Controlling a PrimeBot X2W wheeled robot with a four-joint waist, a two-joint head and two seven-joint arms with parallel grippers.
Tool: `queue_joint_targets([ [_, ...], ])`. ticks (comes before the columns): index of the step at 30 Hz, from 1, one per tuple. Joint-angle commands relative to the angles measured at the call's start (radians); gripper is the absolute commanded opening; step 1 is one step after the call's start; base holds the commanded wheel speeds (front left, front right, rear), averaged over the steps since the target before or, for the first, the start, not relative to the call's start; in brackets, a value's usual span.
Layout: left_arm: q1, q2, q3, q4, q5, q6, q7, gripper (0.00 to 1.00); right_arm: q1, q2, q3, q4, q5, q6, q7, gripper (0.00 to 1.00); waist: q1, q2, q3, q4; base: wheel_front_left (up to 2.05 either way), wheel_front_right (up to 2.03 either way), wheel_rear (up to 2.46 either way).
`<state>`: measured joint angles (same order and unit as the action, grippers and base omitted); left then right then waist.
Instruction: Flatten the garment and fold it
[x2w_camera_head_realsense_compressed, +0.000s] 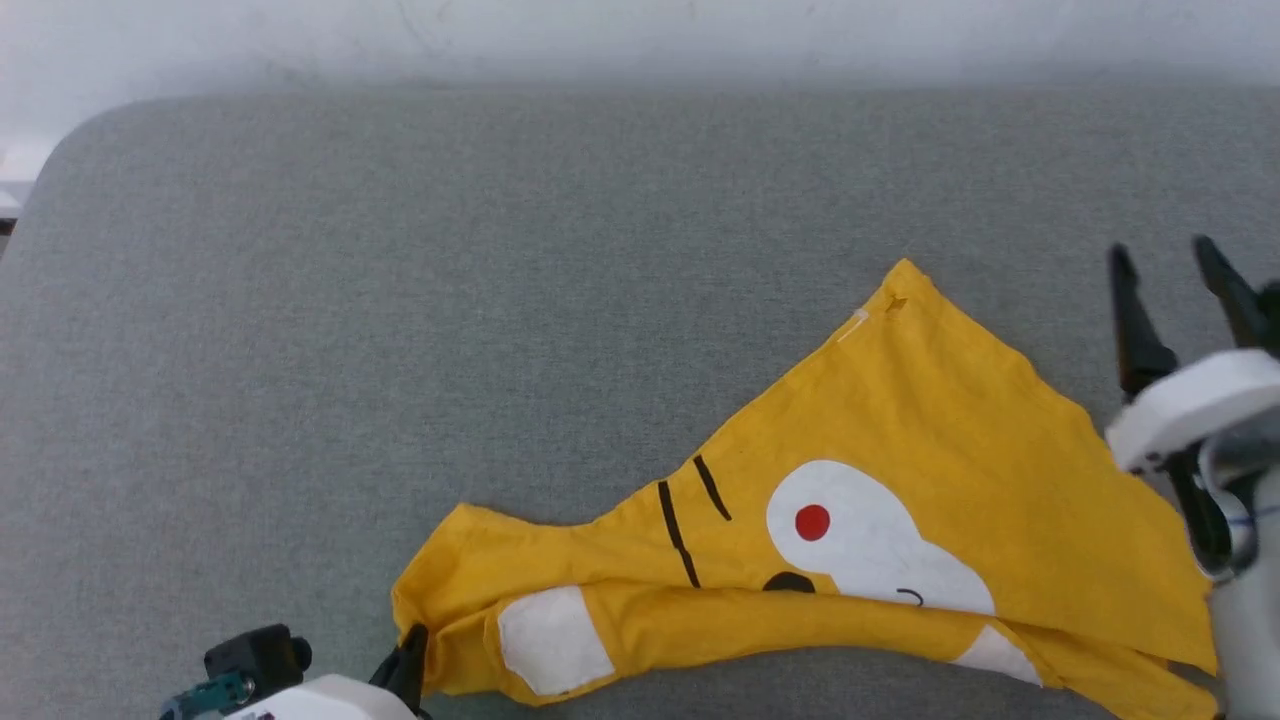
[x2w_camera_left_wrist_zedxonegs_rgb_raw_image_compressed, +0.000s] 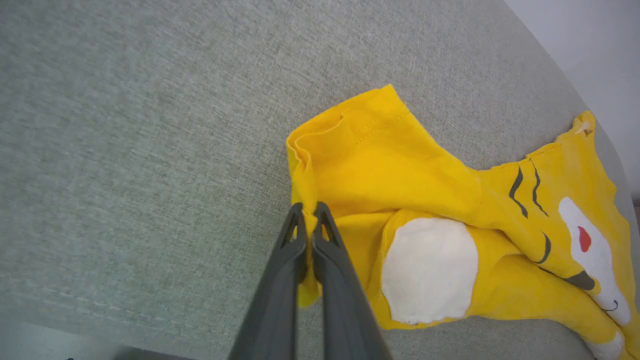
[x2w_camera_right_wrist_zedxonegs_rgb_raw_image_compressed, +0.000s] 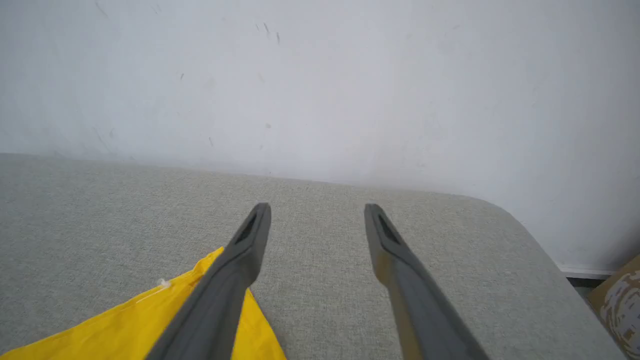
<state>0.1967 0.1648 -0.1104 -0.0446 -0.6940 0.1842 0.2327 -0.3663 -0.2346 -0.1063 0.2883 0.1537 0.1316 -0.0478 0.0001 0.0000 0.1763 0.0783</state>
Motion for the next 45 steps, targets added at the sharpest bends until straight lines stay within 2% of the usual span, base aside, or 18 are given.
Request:
queue_joint_targets([
  [1,-0.016,0.001,-0.003,0.001,-0.001,-0.009,-0.005,0.00,-0.018,-0.005,0.016,0.012,0.010,-0.001,-0.004,1.00,-0.0001,0.0000,0.021,0.020,0.00,0.00,0.00],
  [4,-0.036,-0.004,-0.010,0.004,0.000,-0.013,-0.009,0.00,-0.101,-0.040,0.125,0.086,0.051,-0.001,0.026,1.00,-0.0001,0.0000,0.050,0.043,0.00,0.00,0.00],
  [8,-0.062,-0.012,-0.021,0.013,0.003,-0.017,-0.017,0.00,-0.209,-0.077,0.235,0.193,0.105,-0.001,0.119,1.00,-0.0001,0.0000,0.091,0.075,0.00,0.00,0.00],
  [15,-0.104,-0.027,-0.041,0.039,0.003,-0.034,-0.032,0.00,-0.372,-0.125,0.395,0.348,0.172,-0.001,0.375,1.00,-0.0001,0.0000,0.154,0.125,0.00,0.00,0.00],
  [20,-0.127,-0.038,-0.054,0.060,0.003,-0.043,-0.044,0.00,-0.445,-0.145,0.446,0.421,0.214,-0.001,0.558,1.00,-0.0001,0.0000,0.177,0.148,0.00,0.00,0.00],
  [23,-0.133,-0.041,-0.057,0.071,-0.001,-0.048,-0.051,0.00,-0.467,-0.147,0.456,0.441,0.221,-0.001,0.620,1.00,-0.0001,0.0000,0.181,0.156,0.00,0.00,0.00],
  [24,-0.135,-0.042,-0.057,0.075,-0.001,-0.049,-0.052,0.00,-0.470,-0.147,0.457,0.446,0.222,-0.001,0.637,0.63,-0.0001,0.0000,0.181,0.157,0.00,0.00,0.00],
  [25,-0.136,-0.042,-0.057,0.078,-0.002,-0.050,-0.054,0.00,-0.472,-0.147,0.458,0.451,0.221,-0.001,0.654,0.33,-0.0001,0.0000,0.180,0.157,0.00,0.00,0.00],
  [26,-0.136,-0.042,-0.057,0.081,-0.003,-0.050,-0.055,0.00,-0.472,-0.148,0.454,0.455,0.219,-0.001,0.667,0.12,-0.0001,0.0000,0.179,0.157,0.00,0.00,0.00],
  [27,-0.136,-0.042,-0.057,0.084,-0.004,-0.050,-0.057,0.00,-0.472,-0.148,0.447,0.459,0.218,-0.001,0.674,0.00,-0.0001,0.0000,0.176,0.155,0.00,0.00,0.00],
  [30,-0.132,-0.042,-0.056,0.090,-0.005,-0.049,-0.060,0.00,-0.457,-0.140,0.416,0.447,0.211,-0.001,0.637,0.00,-0.0001,0.0000,0.159,0.148,0.00,0.00,0.00],
  [35,-0.119,-0.034,-0.050,0.088,-0.008,-0.047,-0.064,0.00,-0.366,-0.133,0.380,0.371,0.179,-0.001,0.441,0.00,-0.0001,0.0000,0.111,0.121,0.00,0.00,0.00],
  [40,-0.089,-0.017,-0.039,0.072,-0.005,-0.037,-0.067,0.00,-0.207,-0.121,0.302,0.275,0.152,-0.001,0.245,0.00,-0.0001,0.0000,0.044,0.083,0.00,0.00,0.00],
  [45,-0.063,-0.001,-0.022,0.045,0.002,-0.027,-0.084,0.00,-0.015,-0.082,0.189,0.147,0.141,-0.001,0.153,0.00,-0.0001,0.0000,-0.016,0.044,0.00,0.00,0.00],
])
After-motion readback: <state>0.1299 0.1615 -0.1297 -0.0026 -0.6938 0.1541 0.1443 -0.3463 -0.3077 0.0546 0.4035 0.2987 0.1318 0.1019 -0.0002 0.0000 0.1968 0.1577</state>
